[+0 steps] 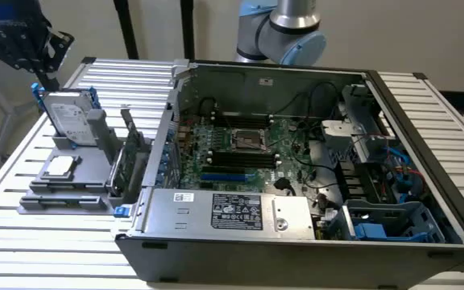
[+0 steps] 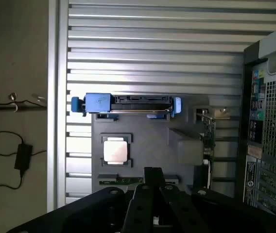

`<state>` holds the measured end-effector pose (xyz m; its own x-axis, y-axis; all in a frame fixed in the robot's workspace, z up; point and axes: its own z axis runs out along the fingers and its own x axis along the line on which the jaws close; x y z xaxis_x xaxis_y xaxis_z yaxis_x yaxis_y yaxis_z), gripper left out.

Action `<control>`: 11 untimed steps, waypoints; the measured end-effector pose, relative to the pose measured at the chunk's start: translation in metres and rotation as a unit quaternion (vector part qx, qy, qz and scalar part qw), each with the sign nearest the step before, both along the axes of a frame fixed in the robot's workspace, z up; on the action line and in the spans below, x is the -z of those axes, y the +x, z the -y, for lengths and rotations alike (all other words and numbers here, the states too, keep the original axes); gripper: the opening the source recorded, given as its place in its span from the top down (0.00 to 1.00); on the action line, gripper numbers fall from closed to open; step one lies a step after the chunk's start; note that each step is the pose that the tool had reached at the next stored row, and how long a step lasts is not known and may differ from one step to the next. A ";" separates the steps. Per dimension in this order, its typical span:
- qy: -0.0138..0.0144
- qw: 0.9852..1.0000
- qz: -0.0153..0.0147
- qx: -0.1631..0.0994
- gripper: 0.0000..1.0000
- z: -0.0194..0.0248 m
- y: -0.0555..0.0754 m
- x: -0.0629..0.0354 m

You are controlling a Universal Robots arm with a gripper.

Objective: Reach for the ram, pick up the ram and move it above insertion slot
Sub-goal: 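Reach for the ram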

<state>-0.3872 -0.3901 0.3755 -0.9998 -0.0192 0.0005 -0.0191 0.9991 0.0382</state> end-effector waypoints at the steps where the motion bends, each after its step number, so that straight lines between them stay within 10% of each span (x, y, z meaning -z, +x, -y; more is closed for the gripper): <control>1: 0.000 1.000 0.000 0.000 0.89 0.0000 0.000 0.0000; 11: 0.000 1.000 0.000 0.000 0.89 0.0000 0.000 0.0000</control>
<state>-0.3872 -0.3901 0.3755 -0.9998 -0.0191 0.0005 -0.0191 0.9991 0.0382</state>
